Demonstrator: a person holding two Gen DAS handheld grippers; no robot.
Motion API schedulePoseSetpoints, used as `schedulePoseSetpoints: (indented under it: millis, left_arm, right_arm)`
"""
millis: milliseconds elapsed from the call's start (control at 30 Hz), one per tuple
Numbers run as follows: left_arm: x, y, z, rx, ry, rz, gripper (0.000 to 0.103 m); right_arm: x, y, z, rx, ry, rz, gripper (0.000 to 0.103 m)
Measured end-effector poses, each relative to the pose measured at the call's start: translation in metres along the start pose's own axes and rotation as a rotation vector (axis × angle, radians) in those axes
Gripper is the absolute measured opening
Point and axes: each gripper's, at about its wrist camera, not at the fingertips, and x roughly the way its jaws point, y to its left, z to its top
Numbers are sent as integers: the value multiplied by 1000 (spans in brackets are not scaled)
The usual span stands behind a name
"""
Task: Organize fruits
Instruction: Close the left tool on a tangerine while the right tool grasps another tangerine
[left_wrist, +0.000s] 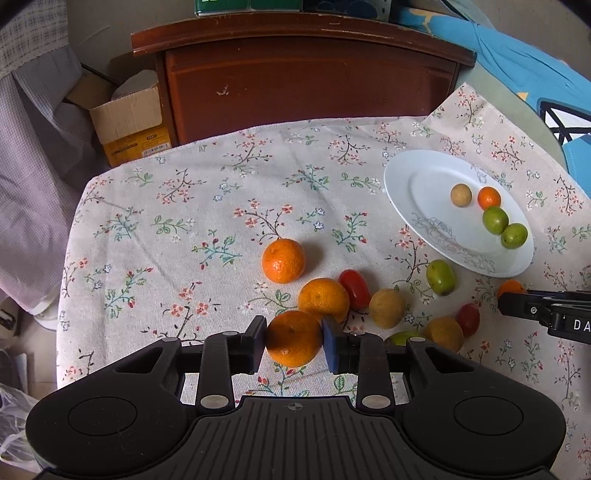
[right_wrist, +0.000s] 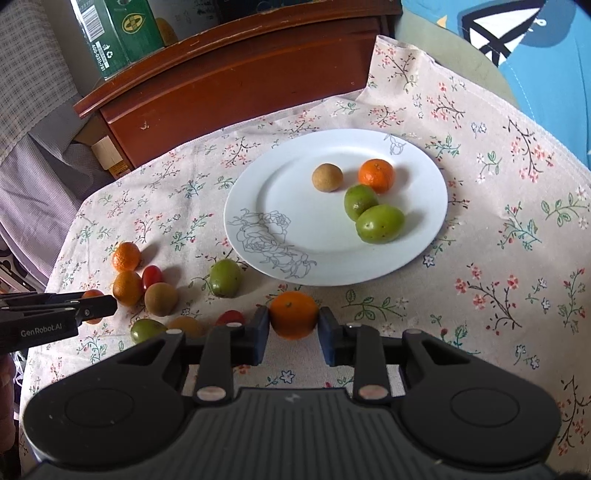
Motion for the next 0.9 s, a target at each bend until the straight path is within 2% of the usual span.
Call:
schedulePoseSetpoints:
  millis: [400, 567, 900]
  left_arm:
    - [-4, -14, 0, 33, -27, 3, 30]
    - [-10, -20, 8, 43, -64, -5, 30]
    - [-14, -45, 40, 55, -148, -81, 30]
  right_arm:
    - [-2, 6, 0, -8, -1, 32, 29]
    - [-7, 12, 4, -22, -28, 51, 29]
    - [-21, 11, 29, -30, -113, 65, 29]
